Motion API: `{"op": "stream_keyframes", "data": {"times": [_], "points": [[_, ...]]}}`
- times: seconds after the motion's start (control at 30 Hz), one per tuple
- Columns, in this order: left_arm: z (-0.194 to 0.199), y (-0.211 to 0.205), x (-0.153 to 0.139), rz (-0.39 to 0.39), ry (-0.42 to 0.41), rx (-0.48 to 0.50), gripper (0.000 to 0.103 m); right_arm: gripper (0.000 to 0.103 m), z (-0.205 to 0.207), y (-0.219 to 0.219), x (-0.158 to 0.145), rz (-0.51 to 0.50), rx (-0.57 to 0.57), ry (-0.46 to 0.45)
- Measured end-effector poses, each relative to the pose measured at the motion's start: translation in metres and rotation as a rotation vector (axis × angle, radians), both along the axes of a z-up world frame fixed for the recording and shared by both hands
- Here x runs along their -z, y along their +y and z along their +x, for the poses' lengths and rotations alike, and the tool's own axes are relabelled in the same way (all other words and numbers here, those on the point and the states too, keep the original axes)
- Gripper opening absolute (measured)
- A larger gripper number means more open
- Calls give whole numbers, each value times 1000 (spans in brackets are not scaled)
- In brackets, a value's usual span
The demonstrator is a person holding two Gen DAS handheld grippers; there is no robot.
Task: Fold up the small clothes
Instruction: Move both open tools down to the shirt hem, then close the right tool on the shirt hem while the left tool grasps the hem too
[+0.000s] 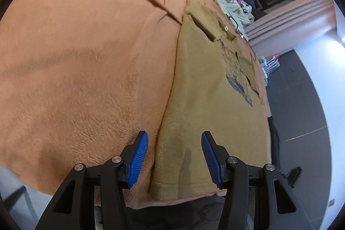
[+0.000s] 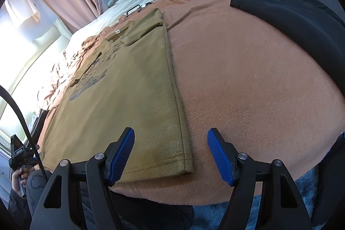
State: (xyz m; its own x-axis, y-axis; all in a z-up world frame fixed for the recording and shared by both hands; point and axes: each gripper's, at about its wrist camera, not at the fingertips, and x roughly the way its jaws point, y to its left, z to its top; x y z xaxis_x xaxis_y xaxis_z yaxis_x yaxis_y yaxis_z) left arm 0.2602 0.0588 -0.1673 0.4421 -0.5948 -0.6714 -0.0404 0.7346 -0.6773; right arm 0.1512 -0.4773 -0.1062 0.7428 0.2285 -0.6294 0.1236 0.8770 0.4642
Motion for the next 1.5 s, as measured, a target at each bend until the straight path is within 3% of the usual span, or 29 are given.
{"op": "stream_keyframes", "data": {"times": [0.13,0.4,0.7,0.93,1.13,1.4,1.5], "points": [[-7,1,4,-20,15,9,52,69,0,-1,1,11,4,2],[-29,13,11,-121,59,-18,38,69,-5,-5,1,69,50,-17],[-30,-3,8,-73,60,-13,36,69,-24,-26,13,148,123,9],[-28,-5,8,-60,64,-39,33,69,-21,-31,19,269,61,34],[-30,-5,8,-55,70,-46,33,53,-16,-36,29,397,-6,43],[-30,-3,11,-74,76,-68,33,52,3,-36,29,337,-18,61],[-28,-3,11,-70,76,-78,33,45,8,-27,26,294,-8,66]]}}
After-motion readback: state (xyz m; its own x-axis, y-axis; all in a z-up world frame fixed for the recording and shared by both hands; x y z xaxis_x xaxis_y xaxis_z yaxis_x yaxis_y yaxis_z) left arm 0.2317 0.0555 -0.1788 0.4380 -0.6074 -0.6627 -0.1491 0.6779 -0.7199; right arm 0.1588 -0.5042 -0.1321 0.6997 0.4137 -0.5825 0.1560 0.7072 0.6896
